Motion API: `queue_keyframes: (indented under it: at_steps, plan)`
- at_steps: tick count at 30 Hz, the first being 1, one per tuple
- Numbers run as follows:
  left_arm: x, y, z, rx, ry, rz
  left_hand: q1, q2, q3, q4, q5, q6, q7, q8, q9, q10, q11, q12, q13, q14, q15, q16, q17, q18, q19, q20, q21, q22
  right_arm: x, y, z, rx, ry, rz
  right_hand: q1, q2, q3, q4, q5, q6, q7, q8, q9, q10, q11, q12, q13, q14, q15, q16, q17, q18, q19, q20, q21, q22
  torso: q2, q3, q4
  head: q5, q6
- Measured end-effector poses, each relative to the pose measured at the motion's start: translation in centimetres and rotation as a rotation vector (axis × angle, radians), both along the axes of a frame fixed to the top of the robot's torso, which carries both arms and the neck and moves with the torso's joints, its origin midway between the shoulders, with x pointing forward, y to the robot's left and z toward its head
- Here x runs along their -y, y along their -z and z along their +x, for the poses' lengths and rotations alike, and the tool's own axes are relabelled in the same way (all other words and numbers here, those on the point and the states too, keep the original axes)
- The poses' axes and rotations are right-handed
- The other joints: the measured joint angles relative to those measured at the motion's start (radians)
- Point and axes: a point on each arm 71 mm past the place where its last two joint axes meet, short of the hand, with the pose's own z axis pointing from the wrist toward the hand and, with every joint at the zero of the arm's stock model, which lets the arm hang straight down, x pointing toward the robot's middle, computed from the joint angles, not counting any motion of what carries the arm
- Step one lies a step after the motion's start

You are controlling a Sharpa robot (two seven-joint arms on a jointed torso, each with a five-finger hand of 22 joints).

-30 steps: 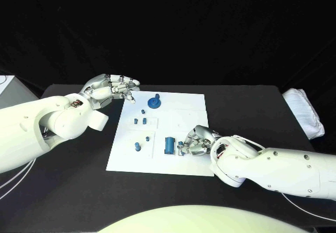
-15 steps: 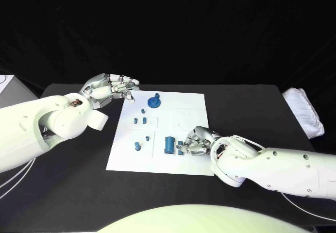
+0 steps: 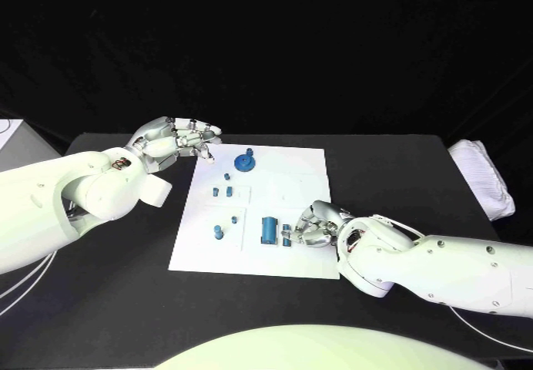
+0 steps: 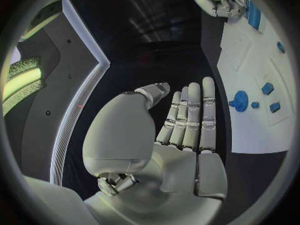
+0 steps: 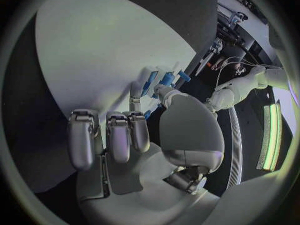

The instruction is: Assemble the parts on the task board

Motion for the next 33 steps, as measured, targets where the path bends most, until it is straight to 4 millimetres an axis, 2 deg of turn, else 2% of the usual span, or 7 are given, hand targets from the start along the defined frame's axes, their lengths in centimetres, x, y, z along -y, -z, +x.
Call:
queue_keyframes:
  at_steps: [9,15,22,24,26,27,33]
  plan:
    - [0.0,0.0,0.0,0.0,-0.001,0.0,0.0,0.0,0.004,0.004,0.0,0.0,0.0,0.0,0.0,0.0,0.0,0.0,0.0,0.0,0.0,0.0,0.0,0.0,0.0,0.0,0.0,-0.002,0.8,-0.2,-0.1,0.014,0.0,0.01,0.06,-0.002,-0.005,-0.022,-0.019,-0.013,0.012,-0.001,-0.001,0.0,0.0,-0.031,0.0,0.0,0.0,0.0,0.0,0.0,0.0,0.0,-0.034,0.0,-0.001,0.0001,0.0002,0.0,0.004]
    - [-0.1,0.1,0.3,0.002,-0.008,-0.001,0.0,0.0,0.004,0.004,0.0,0.0,0.0,0.0,0.0,0.0,0.0,0.0,-0.001,-0.004,0.004,0.0,0.0,0.0,0.0,0.0,0.0,-0.001,2.0,-1.3,0.7,0.079,-0.017,0.11,0.122,-0.002,-0.013,-0.03,-0.014,-0.104,0.055,-0.066,-0.027,-0.004,0.034,-0.112,0.0,0.002,0.022,-0.018,0.0,0.003,0.0,0.012,-0.157,0.0,-0.005,0.0,-0.0017,-0.002,0.019]
    - [0.1,0.7,0.9,0.003,-0.023,-0.02,-0.004,-0.004,0.001,0.007,0.0,-0.004,-0.004,0.007,0.0,0.0,0.0,0.009,-0.001,-0.022,0.004,-0.006,-0.008,0.0,0.0,0.0,-0.023,-0.013,4.2,-3.3,4.1,0.17,-0.009,0.288,0.209,0.007,-0.005,-0.05,-0.008,-0.157,0.085,-0.111,-0.042,-0.084,0.065,-0.351,0.0,0.0,0.045,-0.14,0.0,0.068,-0.023,0.043,-0.48,0.0,-0.021,-0.0023,-0.0058,-0.007,0.051]
    - [0.1,1.2,1.3,0.003,-0.035,-0.031,-0.005,-0.005,-0.003,0.011,0.0,-0.004,-0.003,0.016,0.0,0.0,0.0,0.012,-0.005,-0.045,0.006,-0.038,-0.023,0.0,-0.014,0.005,-0.054,-0.03,5.2,-3.6,5.7,0.187,0.022,0.348,0.233,0.007,0.003,-0.058,-0.01,-0.174,0.094,-0.12,-0.042,-0.18,0.078,-0.521,-0.006,-0.008,0.058,-0.245,-0.036,0.103,-0.076,0.05,-0.702,-0.038,-0.029,-0.004,-0.006,-0.01,0.068]
    - [0.1,1.6,1.7,0.007,-0.048,-0.042,0.005,-0.016,-0.006,0.014,-0.004,-0.006,-0.002,0.028,0.001,0.0,0.0,-0.001,-0.021,-0.063,0.009,-0.099,-0.051,0.0,-0.032,0.013,-0.102,-0.059,6.1,-3.7,7.1,0.196,0.059,0.401,0.247,0.004,0.018,-0.061,-0.01,-0.188,0.101,-0.13,-0.044,-0.313,0.089,-0.808,-0.16,-0.102,0.066,-0.498,-0.245,0.142,-0.153,0.058,-1.023,-0.203,-0.037,-0.0058,-0.0055,-0.012,0.087]
    - [0.0,1.9,2.0,0.01,-0.058,-0.051,0.013,-0.024,-0.012,0.014,-0.012,-0.005,-0.002,0.035,0.002,0.017,-0.009,-0.025,-0.041,-0.064,0.011,-0.153,-0.074,0.0,-0.036,0.018,-0.14,-0.082,6.6,-3.8,8.0,0.2,0.087,0.437,0.256,-0.004,0.035,-0.06,-0.01,-0.196,0.106,-0.138,-0.048,-0.353,0.096,-0.926,-0.25,-0.162,0.073,-0.683,-0.384,0.143,-0.173,0.065,-1.149,-0.289,-0.043,-0.0069,-0.0053,-0.012,0.099]
    - [-0.5,3.1,3.6,0.026,-0.123,-0.105,0.032,-0.042,-0.038,0.038,-0.105,-0.013,-0.035,-0.024,-0.028,0.104,0.008,-0.24,-0.115,-0.018,0.042,-0.514,-0.172,0.0,-0.038,0.06,-0.394,-0.241,8.5,-4.0,12.0,0.225,0.209,0.594,0.284,-0.02,0.127,-0.071,-0.049,-0.215,0.13,-0.174,-0.068,-0.421,0.13,-1.238,-0.637,-0.314,0.128,-1.078,-0.575,0.142,-0.267,0.119,-1.408,-0.581,-0.068,-0.0087,-0.0032,-0.016,0.162]
